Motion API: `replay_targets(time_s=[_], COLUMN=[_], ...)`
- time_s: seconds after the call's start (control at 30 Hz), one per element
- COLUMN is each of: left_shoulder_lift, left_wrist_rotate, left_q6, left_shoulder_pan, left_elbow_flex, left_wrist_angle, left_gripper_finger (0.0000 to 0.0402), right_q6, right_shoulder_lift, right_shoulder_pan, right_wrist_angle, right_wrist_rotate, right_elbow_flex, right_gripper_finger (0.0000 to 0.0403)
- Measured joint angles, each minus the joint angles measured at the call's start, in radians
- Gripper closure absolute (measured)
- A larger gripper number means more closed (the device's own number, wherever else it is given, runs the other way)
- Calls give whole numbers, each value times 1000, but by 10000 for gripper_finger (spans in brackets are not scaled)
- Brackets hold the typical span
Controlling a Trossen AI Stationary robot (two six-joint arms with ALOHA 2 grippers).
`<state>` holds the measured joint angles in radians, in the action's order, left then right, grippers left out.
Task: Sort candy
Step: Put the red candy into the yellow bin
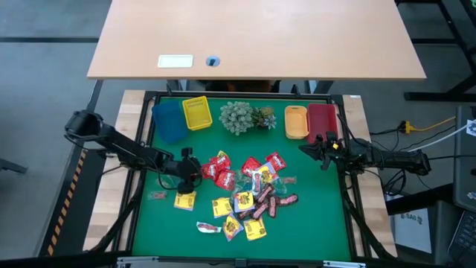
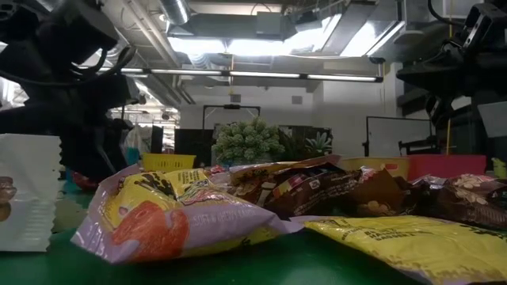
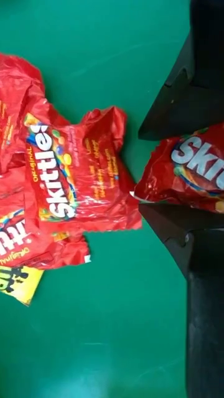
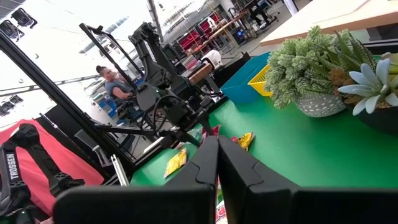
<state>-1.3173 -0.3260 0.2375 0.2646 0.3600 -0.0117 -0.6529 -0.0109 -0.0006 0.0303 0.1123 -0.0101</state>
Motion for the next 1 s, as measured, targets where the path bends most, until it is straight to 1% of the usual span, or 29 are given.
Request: replay_targets(time_s=[0.23,0.33,0.7,0.9,1.0], left_shoulder_lift=[-37,-38,-39,-40,-40], left_wrist_rotate=[-1,0,9,5,1], left_q6=[1,1,0,0,-3], left_shoulder_pan=[0,0,0,0,0], left_elbow_flex=[3,3,1,1,0], left_wrist_angle=[7,4,1,1,4], left_gripper_finger=[240,252,334,387,398], right_q6=[0,0,0,0,0], right_shoulder_lift=[0,0,0,0,0], right_shoulder_pan=[0,0,0,0,0], right_wrist_angle=[-1,-1,-2,-2,-2], right_wrist_rotate=[0,0,0,0,-1], right_elbow_flex=[0,0,0,0,0], right_gripper_finger=[391,391,391,391,391])
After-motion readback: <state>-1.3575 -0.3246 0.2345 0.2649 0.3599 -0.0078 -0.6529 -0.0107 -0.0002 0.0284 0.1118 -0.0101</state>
